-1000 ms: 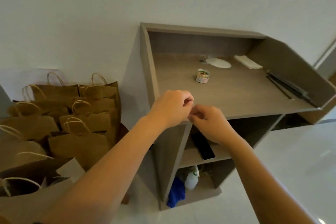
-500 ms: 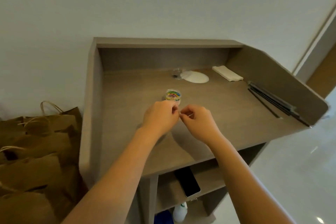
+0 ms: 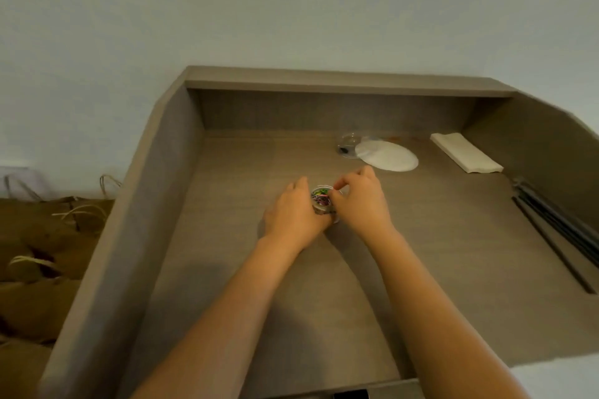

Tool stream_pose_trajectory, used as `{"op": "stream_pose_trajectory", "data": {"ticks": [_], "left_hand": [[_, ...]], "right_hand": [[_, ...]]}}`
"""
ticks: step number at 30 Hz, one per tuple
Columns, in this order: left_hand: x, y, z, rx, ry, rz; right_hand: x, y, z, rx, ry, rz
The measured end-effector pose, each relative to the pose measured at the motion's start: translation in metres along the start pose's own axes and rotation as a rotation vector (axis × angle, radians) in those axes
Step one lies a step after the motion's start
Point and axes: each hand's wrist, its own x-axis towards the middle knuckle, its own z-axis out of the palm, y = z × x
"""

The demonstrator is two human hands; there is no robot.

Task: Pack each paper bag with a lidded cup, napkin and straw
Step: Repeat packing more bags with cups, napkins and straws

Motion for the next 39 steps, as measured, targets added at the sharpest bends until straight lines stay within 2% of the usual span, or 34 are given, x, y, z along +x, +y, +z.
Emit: {"op": "stream_pose_trajectory", "data": {"ticks": [4,12,23,27,30,35,39], "left_hand": [[0.006,0.0,0.012,-0.007,-0.005,0.013],[0.011,-0.003,0.019,-0.018,0.005,0.028],[0.014,-0.009,0.022,-0.037,0.025,0.055],[0.01,-0.011,0.018,-0.158,0.023,0.09],[0.006,-0.015,0.009,-0.255,0.055,0.079],[0.0,-0.015,-0.011,-0.276,0.188,0.094],[-0.015,-0.021,-0.015,-0.201,0.168,0.068]], "right_hand": [[0.011,0.0,0.009,-0.065,-0.094,0.03],[0.015,0.009,0.014,0.124,-0.048,0.097],[0.011,0.015,0.013,0.205,0.003,-0.001],[0.001,0.018,0.008,0.254,0.079,-0.095],[-0.005,0.015,0.004,0.288,0.061,-0.145],[-0.003,0.009,0.002,0.147,0.052,-0.252],[-0.001,0.007,0.008,0.096,0.019,-0.203]]}}
